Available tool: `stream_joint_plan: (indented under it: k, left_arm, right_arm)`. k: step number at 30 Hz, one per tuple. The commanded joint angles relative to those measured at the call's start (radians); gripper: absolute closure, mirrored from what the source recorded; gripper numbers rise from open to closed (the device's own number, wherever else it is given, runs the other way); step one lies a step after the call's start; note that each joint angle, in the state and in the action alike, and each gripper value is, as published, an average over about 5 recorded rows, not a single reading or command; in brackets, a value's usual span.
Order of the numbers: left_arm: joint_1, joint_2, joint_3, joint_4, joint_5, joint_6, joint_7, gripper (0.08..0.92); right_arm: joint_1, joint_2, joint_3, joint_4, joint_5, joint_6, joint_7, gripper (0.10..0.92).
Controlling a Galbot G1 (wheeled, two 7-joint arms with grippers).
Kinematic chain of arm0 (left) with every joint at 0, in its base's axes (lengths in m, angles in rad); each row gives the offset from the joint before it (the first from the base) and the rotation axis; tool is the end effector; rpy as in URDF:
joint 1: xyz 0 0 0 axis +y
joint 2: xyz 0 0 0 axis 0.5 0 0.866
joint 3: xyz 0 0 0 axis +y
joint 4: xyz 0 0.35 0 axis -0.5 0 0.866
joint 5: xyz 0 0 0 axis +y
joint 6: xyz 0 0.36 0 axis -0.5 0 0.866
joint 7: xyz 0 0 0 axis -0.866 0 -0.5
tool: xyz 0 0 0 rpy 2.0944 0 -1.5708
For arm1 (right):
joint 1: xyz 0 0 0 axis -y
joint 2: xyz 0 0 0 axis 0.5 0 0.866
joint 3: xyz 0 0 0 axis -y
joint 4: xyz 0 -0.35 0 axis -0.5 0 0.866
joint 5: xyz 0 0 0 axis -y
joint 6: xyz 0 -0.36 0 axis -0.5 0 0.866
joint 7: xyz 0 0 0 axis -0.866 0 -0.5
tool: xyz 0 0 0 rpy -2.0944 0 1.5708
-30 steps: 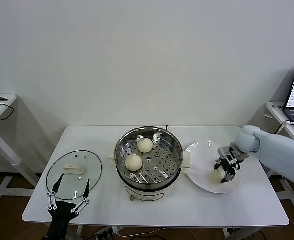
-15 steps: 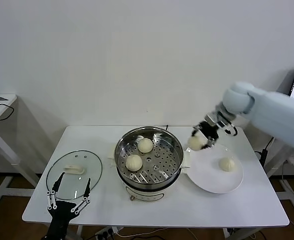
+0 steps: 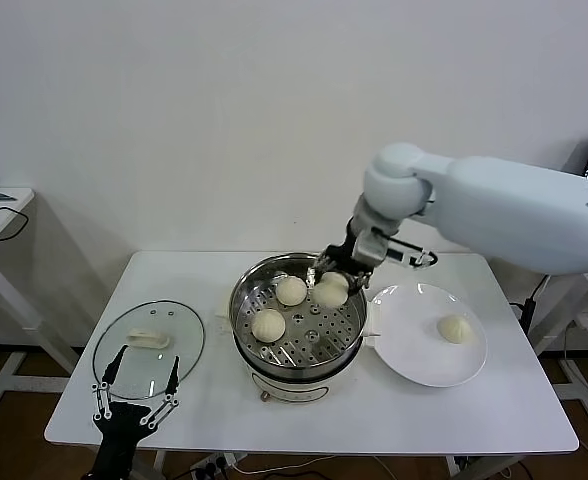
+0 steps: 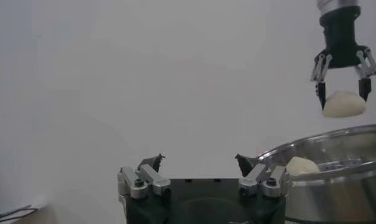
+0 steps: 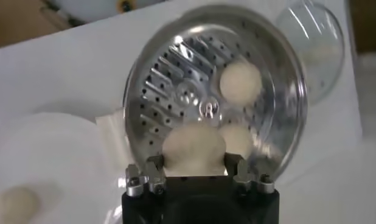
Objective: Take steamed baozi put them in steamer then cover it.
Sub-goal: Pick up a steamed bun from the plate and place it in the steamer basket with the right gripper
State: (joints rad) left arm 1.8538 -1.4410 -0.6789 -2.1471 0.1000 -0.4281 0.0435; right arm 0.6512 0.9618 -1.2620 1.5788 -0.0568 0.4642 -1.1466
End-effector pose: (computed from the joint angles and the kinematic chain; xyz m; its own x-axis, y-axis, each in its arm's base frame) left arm 0.1006 0.0662 -0.3167 -0.9776 0.1086 -0.1804 0.0499 0.9518 0.3028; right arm 0.4917 0.0899 -0.0143 -0.1065 -0.2105 0.9718 -0.1148 -0.9682 -0.2223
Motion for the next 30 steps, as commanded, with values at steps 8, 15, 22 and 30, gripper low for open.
stream_joint_plan:
  k: [8, 15, 22, 30]
  left_arm:
    - [-0.004, -0.001, 0.0, 0.008, -0.004, 0.0, -0.002, 0.177]
    - [-0.005, -0.002, 0.001, 0.008, -0.004, -0.001, -0.002, 0.177]
    - [-0.004, -0.004, -0.001, 0.006, -0.005, -0.005, -0.003, 0.177]
    - [-0.012, -0.005, -0.002, 0.005, -0.011, -0.006, -0.013, 0.177]
  right_arm:
    - [-0.087, 0.061, -0.023, 0.063, -0.227, 0.23, 0.019, 0.364]
    - [-0.109, 0.068, -0.017, 0.058, -0.276, 0.262, 0.042, 0.355]
    - [-0.13, 0.09, -0.012, 0.046, -0.305, 0.268, 0.042, 0.346]
    - [-0.153, 0.137, -0.021, 0.018, -0.328, 0.274, 0.041, 0.287]
